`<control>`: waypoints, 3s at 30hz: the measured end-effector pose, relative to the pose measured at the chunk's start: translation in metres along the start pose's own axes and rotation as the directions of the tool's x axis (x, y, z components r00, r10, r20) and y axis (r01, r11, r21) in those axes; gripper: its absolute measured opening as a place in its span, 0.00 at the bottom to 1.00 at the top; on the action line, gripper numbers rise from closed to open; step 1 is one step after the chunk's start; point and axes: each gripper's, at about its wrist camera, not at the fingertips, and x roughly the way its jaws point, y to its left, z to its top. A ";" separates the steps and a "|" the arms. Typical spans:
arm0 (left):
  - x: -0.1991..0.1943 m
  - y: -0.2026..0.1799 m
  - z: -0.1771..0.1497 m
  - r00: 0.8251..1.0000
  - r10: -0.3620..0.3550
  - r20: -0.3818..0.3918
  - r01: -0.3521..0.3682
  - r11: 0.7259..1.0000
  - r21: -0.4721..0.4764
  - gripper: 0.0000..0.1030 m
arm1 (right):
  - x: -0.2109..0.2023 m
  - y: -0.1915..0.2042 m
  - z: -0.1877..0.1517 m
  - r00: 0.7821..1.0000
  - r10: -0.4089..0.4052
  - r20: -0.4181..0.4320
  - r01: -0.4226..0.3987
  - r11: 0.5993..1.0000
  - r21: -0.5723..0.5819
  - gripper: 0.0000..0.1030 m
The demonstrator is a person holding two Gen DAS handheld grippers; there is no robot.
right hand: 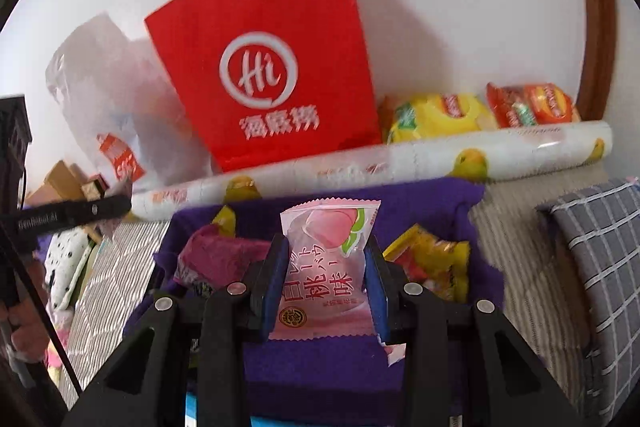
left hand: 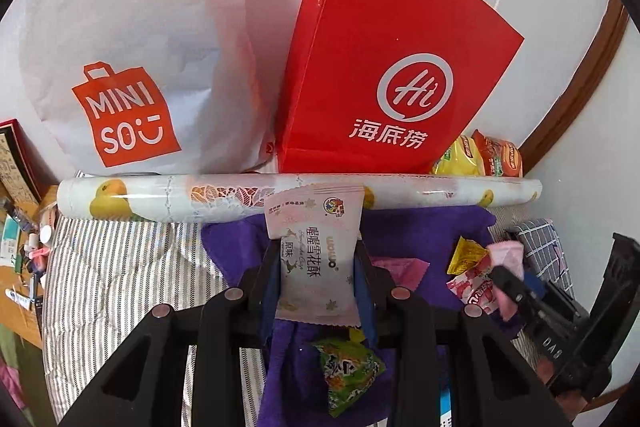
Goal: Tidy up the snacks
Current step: 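Carry both held bags up and over the purple towel, then open the right tool to drop the peach bag while the left tool releases its bag, then move both open tools back toward the snack pile beside the tissue box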
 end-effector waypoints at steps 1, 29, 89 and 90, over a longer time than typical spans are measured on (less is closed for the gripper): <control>0.000 0.000 0.000 1.000 0.001 0.000 -0.001 1.000 0.001 0.31 | 0.002 0.002 -0.001 1.000 0.002 -0.011 -0.002 1.000 -0.008 0.36; 0.046 -0.034 -0.020 0.989 -0.017 -0.145 0.030 0.995 0.092 0.31 | 0.031 -0.001 -0.017 0.980 -0.025 -0.199 0.012 0.998 -0.065 0.48; -0.062 -0.048 -0.073 0.995 -0.037 -0.097 0.055 0.981 0.186 0.74 | -0.140 0.035 -0.087 0.997 -0.081 0.000 0.081 0.993 -0.091 0.72; -0.065 -0.045 -0.078 0.995 -0.034 -0.099 0.051 0.982 0.181 0.74 | -0.140 0.038 -0.095 0.997 -0.070 -0.015 0.068 0.993 -0.096 0.71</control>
